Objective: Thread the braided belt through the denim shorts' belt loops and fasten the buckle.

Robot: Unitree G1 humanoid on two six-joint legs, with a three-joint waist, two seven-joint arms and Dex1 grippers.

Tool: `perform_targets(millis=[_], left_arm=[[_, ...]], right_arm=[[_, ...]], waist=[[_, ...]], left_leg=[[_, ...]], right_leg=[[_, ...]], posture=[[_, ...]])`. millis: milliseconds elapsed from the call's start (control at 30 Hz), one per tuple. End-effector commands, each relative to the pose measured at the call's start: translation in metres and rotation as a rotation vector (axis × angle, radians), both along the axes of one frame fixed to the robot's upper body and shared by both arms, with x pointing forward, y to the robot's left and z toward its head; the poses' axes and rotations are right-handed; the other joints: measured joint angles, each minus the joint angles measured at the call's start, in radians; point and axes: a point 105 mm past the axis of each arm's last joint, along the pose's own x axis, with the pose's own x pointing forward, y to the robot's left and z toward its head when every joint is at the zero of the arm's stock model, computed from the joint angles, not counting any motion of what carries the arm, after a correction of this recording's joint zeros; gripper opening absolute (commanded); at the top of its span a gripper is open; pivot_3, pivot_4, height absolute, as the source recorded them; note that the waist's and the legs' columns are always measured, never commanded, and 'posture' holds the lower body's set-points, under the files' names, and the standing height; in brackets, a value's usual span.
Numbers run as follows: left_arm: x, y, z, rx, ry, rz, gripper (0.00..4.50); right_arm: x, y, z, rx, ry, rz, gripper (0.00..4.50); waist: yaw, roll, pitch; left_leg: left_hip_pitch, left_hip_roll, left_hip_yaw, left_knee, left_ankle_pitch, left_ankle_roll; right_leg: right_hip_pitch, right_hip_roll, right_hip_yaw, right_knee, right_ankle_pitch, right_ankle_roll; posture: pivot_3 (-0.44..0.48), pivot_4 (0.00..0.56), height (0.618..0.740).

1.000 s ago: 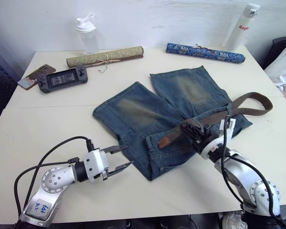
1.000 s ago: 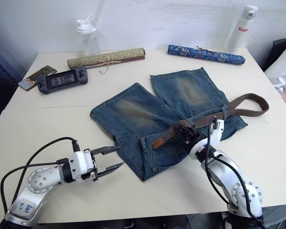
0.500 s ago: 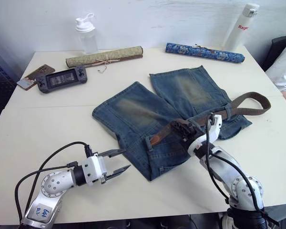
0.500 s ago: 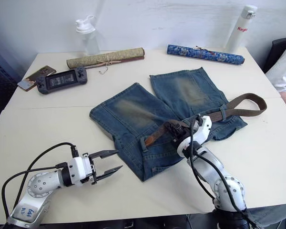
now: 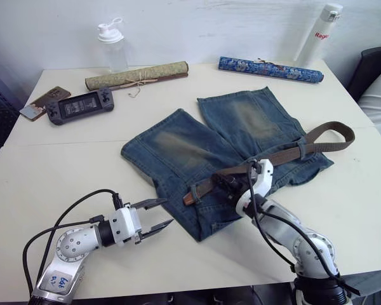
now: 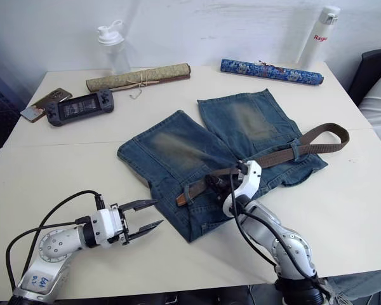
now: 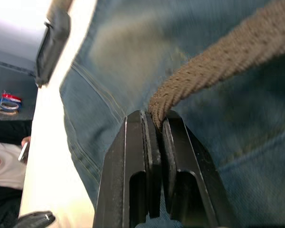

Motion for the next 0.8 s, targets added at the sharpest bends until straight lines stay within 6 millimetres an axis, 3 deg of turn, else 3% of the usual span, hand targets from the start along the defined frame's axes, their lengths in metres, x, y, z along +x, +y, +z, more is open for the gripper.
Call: perform_targets(millis=[33, 167, 467, 800], left_arm=[[0.008, -0.003, 0.009, 0.082, -0.142, -0.007, 2.62], [0.015, -0.010, 0.012, 0.165, -0.263, -0.029, 2.62], [0.023, -0.021, 0.010, 0.314, -0.468, -0.124, 2.62], [0.014, -0.026, 0.007, 0.312, -0.395, -0.151, 2.62]], right_arm=[[-0.009, 0.031, -0.023, 0.187, 0.211, 0.142, 0.00], [-0.011, 0.040, -0.030, 0.298, 0.303, 0.194, 0.00], [-0.002, 0.038, -0.044, 0.436, 0.435, 0.183, 0.00], [0.002, 0.041, -0.040, 0.464, 0.442, 0.158, 0.00]], waist=[[0.000, 0.000, 0.000], [-0.004, -0.001, 0.000], [-0.030, -0.003, -0.003], [-0.033, -0.004, -0.004]], left_leg=[[0.000, 0.000, 0.000, 0.000, 0.000, 0.000], [0.000, 0.000, 0.000, 0.000, -0.001, 0.001], [0.003, 0.001, 0.000, -0.008, 0.000, -0.001], [0.004, 0.002, 0.000, -0.009, 0.001, -0.002]], right_leg=[[0.000, 0.000, 0.000, 0.000, 0.000, 0.000], [0.000, 0.000, 0.000, 0.000, 0.000, 0.000], [0.001, 0.001, -0.001, 0.002, 0.000, -0.001], [0.001, 0.001, -0.001, 0.001, -0.001, -0.003]], posture=[[0.000, 0.150, 0.717], [0.000, 0.150, 0.717], [0.000, 0.150, 0.717], [0.000, 0.150, 0.717]])
